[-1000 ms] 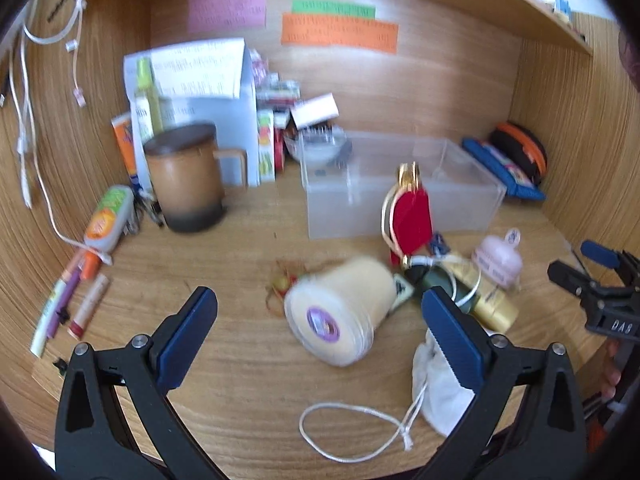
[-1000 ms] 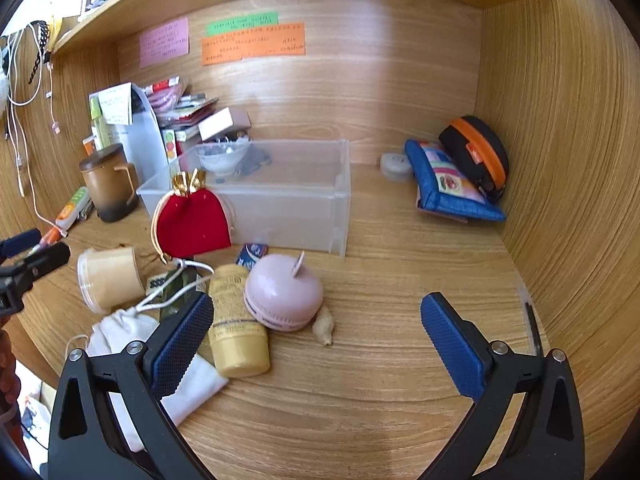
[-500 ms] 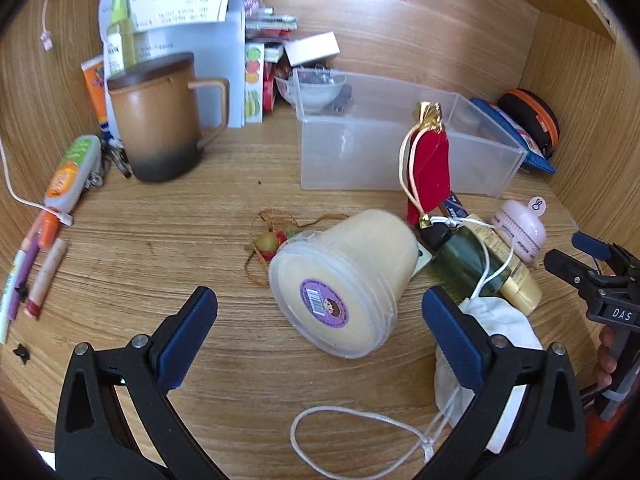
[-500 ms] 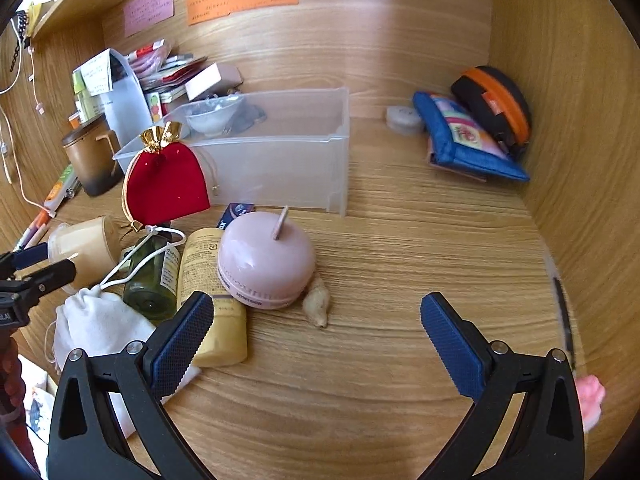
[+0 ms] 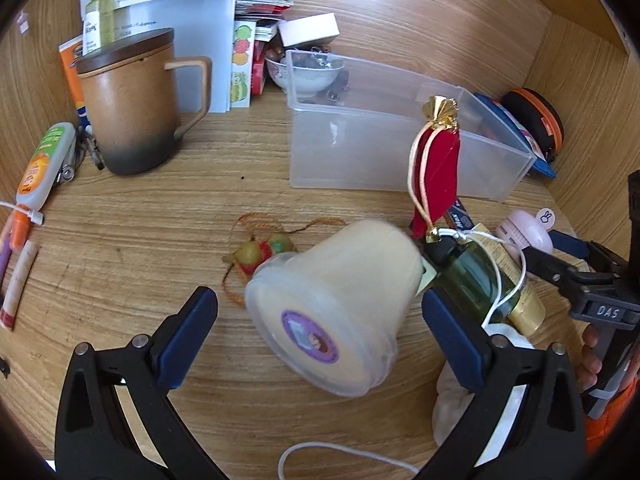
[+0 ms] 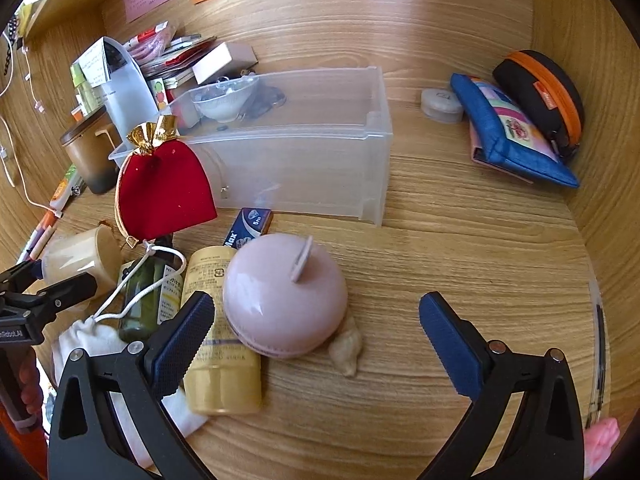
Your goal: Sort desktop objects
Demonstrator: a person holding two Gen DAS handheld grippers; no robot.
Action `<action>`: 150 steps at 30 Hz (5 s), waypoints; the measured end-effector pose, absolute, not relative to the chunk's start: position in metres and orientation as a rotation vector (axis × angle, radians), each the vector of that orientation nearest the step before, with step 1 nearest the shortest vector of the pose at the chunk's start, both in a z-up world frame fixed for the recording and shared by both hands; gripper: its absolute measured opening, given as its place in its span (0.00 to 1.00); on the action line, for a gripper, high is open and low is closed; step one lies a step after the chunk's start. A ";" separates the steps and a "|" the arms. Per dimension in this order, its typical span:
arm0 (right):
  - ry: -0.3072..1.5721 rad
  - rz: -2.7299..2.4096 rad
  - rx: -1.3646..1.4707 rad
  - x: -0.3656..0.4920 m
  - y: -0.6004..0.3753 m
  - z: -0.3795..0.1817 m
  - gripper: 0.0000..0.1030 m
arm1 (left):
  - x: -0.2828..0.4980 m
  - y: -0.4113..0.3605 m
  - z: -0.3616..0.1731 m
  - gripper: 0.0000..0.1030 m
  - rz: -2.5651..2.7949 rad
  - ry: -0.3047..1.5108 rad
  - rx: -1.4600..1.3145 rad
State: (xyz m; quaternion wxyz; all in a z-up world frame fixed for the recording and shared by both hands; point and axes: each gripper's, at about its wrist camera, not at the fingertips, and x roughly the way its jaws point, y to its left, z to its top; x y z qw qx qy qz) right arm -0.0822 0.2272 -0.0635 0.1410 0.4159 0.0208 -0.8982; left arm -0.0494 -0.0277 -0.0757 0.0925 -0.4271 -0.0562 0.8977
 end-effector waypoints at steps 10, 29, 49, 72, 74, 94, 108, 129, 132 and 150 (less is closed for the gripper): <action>-0.034 -2.510 1.247 -0.096 0.223 -0.072 0.84 | -0.057 -0.026 -0.079 0.83 2.616 -0.241 -1.267; -0.082 -2.482 1.221 -0.098 0.225 -0.070 0.61 | -0.051 -0.023 -0.073 0.70 2.676 -0.182 -1.216; -0.008 -2.570 1.081 -0.086 0.226 -0.035 0.61 | -0.050 -0.027 -0.047 0.65 2.716 -0.126 -1.101; 0.070 -2.565 1.036 -0.086 0.218 -0.018 0.61 | -0.058 -0.047 -0.037 0.58 2.715 -0.159 -1.156; 0.069 -2.557 1.049 -0.088 0.218 -0.021 0.61 | -0.033 -0.060 -0.025 0.87 2.804 -0.162 -1.058; 0.025 -2.528 1.096 -0.082 0.217 -0.027 0.61 | -0.015 -0.024 -0.054 0.89 2.658 0.019 -1.168; -0.003 -2.528 1.101 -0.085 0.225 -0.029 0.61 | -0.039 -0.018 -0.073 0.68 2.689 0.092 -1.201; 0.038 -2.535 1.056 -0.081 0.216 -0.017 0.61 | -0.036 -0.031 -0.040 0.64 2.748 0.068 -1.099; 0.048 -2.540 1.041 -0.081 0.215 -0.012 0.61 | -0.036 -0.032 -0.025 0.64 2.762 0.072 -1.058; 0.118 -2.557 0.976 -0.098 0.205 0.013 0.61 | -0.083 -0.021 0.038 0.64 2.682 0.015 -0.928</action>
